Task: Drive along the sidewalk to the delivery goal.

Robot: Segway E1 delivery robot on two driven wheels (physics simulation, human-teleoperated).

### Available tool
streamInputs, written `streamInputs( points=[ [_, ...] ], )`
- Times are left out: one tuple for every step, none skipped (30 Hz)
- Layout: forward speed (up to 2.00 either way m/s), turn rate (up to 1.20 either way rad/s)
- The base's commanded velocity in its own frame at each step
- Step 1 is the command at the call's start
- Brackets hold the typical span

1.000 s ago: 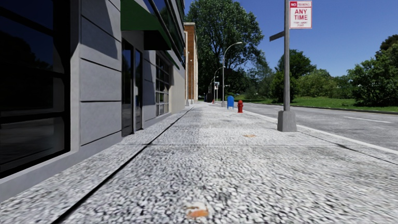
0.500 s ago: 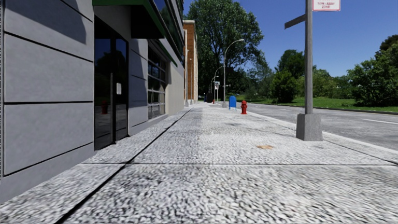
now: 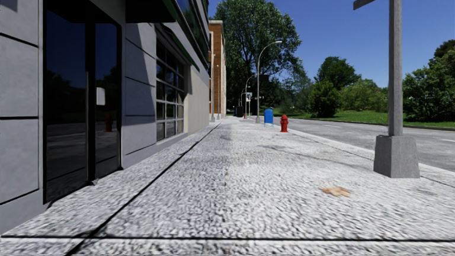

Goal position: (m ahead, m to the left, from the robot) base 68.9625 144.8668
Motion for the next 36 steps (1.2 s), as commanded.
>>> streamInputs(
  points=[
    [2.00,0.00],
    [2.00,0.00],
    [2.00,0.00],
    [2.00,0.00],
    [2.00,0.00],
    [2.00,0.00],
    [2.00,0.00],
    [2.00,0.00],
    [2.00,0.00],
    [2.00,0.00],
    [2.00,0.00],
    [2.00,0.00],
    [2.00,0.00],
    [2.00,0.00],
    [2.00,0.00],
    [2.00,0.00],
    [2.00,0.00],
    [2.00,0.00],
    [2.00,0.00],
    [2.00,0.00],
    [2.00,0.00],
    [2.00,0.00],
    [2.00,0.00],
    [2.00,0.00],
    [2.00,0.00],
    [2.00,0.00],
    [2.00,0.00],
    [2.00,0.00],
    [2.00,0.00],
    [2.00,0.00],
    [2.00,0.00],
    [2.00,0.00],
    [2.00,0.00],
    [2.00,0.00],
    [2.00,0.00],
    [2.00,0.00]
  ],
)
